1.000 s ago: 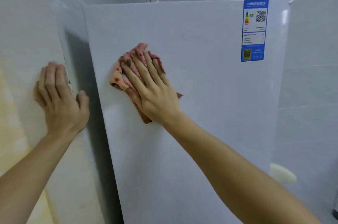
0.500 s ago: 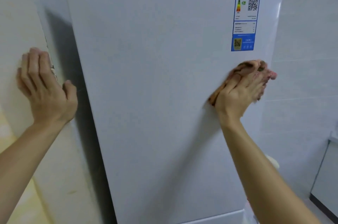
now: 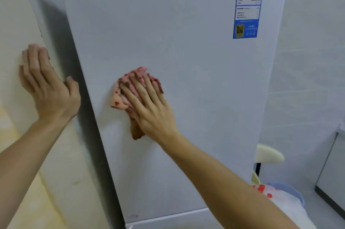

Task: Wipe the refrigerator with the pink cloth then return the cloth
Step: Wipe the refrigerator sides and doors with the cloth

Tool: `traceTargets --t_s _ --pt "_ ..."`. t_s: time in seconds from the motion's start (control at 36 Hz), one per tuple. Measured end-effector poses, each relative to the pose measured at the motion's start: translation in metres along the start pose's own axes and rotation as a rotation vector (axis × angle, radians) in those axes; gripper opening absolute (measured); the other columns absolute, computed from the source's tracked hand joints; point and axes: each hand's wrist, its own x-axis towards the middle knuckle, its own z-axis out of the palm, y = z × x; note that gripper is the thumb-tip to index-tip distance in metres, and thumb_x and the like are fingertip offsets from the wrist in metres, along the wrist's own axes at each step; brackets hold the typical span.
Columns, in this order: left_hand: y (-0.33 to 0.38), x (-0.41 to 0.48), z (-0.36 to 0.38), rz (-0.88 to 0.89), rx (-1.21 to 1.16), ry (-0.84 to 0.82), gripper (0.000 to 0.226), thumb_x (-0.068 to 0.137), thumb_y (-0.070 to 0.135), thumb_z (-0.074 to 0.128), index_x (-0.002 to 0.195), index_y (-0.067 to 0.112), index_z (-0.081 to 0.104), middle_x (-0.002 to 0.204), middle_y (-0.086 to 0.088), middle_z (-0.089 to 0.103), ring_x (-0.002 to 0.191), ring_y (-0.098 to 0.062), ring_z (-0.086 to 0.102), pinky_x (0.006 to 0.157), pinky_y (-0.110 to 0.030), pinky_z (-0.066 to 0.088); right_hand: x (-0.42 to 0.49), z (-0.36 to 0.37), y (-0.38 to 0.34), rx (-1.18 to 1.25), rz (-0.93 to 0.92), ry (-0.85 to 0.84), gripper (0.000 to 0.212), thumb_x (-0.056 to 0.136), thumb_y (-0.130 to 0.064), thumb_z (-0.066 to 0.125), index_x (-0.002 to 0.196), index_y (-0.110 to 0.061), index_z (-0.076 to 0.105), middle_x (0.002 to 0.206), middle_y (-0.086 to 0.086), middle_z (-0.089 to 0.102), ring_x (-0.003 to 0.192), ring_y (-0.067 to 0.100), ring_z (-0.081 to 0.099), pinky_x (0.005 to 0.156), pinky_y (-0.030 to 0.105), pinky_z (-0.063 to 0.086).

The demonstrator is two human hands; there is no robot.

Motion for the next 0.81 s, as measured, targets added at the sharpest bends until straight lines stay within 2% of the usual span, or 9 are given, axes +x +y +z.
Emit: traceTargets --t_s 0.08,0.17,0.25,0.33,0.42,0.5,0.58,0.67,0.81 --pt "0.005 -0.008 0.000 -0.013 0.006 0.009 0.074 0.095 0.013 0.050 0.159 -0.008 0.019 0.168 -0.025 0.015 0.157 -0.047 0.016 0.125 -0.062 0.013 -0.021 -0.020 0.047 -0.055 0.143 0.082 0.051 0.112 -0.028 0.047 0.160 -0.010 0.041 0.165 0.020 0.036 0.156 0.043 0.025 0.129 0.055 0.022" --pt "0.006 -0.013 -0.001 -0.024 0.026 0.018 0.077 0.093 0.011 0.052 0.160 -0.008 0.019 0.168 -0.025 0.015 0.158 -0.043 0.012 0.130 -0.054 0.005 -0.054 -0.042 0.109 -0.124 0.272 0.119 0.063 0.110 -0.015 0.048 0.165 -0.006 0.019 0.167 0.027 0.024 0.155 0.053 0.017 0.129 0.062 0.013" --pt "0.009 -0.014 0.000 -0.022 0.031 0.035 0.078 0.092 0.010 0.054 0.159 -0.008 0.019 0.169 -0.024 0.016 0.158 -0.040 0.011 0.130 -0.049 0.002 -0.079 -0.068 0.153 -0.038 0.732 0.208 0.059 0.114 -0.027 0.029 0.167 -0.007 0.012 0.172 0.024 0.009 0.160 0.042 0.007 0.130 0.058 0.008" --pt "0.010 -0.014 0.002 -0.024 0.048 0.042 0.079 0.091 0.011 0.053 0.160 -0.007 0.020 0.168 -0.024 0.017 0.158 -0.041 0.014 0.129 -0.055 0.007 -0.076 -0.072 0.155 0.038 0.917 0.265 0.062 0.113 -0.029 0.027 0.166 -0.002 0.007 0.173 0.026 0.002 0.162 0.039 0.000 0.131 0.052 -0.001" --pt "0.010 -0.013 0.004 -0.025 0.052 0.051 0.078 0.091 0.011 0.053 0.160 -0.007 0.020 0.168 -0.025 0.018 0.158 -0.040 0.014 0.129 -0.058 0.010 -0.052 -0.058 0.137 0.044 0.991 0.366 0.063 0.110 -0.024 0.029 0.163 0.004 0.013 0.169 0.034 0.006 0.159 0.049 0.004 0.130 0.051 -0.003" --pt "0.009 -0.013 0.005 -0.016 0.043 0.050 0.079 0.091 0.011 0.054 0.160 -0.008 0.019 0.168 -0.026 0.017 0.158 -0.037 0.011 0.128 -0.058 0.009 -0.027 -0.036 0.101 0.034 0.911 0.340 0.062 0.107 -0.021 0.036 0.162 0.002 0.023 0.167 0.038 0.010 0.156 0.055 0.007 0.128 0.058 0.000" --pt "0.006 -0.015 0.005 0.002 0.020 0.039 0.079 0.091 0.011 0.053 0.160 -0.007 0.018 0.169 -0.026 0.016 0.159 -0.033 0.007 0.129 -0.056 0.007 -0.003 -0.013 0.046 0.052 0.667 0.263 0.061 0.105 -0.026 0.042 0.161 -0.003 0.033 0.167 0.033 0.020 0.154 0.055 0.015 0.130 0.054 -0.001" --pt "0.001 -0.020 0.006 0.030 0.015 0.035 0.080 0.092 0.011 0.053 0.161 -0.006 0.016 0.169 -0.025 0.015 0.160 -0.034 0.006 0.129 -0.057 0.006 0.014 0.004 -0.011 0.099 0.421 0.153 0.064 0.099 -0.025 0.052 0.160 -0.012 0.040 0.168 0.025 0.024 0.158 0.049 0.014 0.132 0.052 0.008" --pt "-0.001 -0.027 0.012 0.066 0.022 0.076 0.078 0.092 0.011 0.051 0.161 -0.005 0.018 0.169 -0.025 0.018 0.159 -0.038 0.011 0.128 -0.059 0.010 0.011 0.015 -0.035 0.053 0.111 0.044 0.052 0.111 -0.030 0.045 0.161 -0.018 0.040 0.170 0.017 0.027 0.161 0.037 0.015 0.132 0.051 0.014"
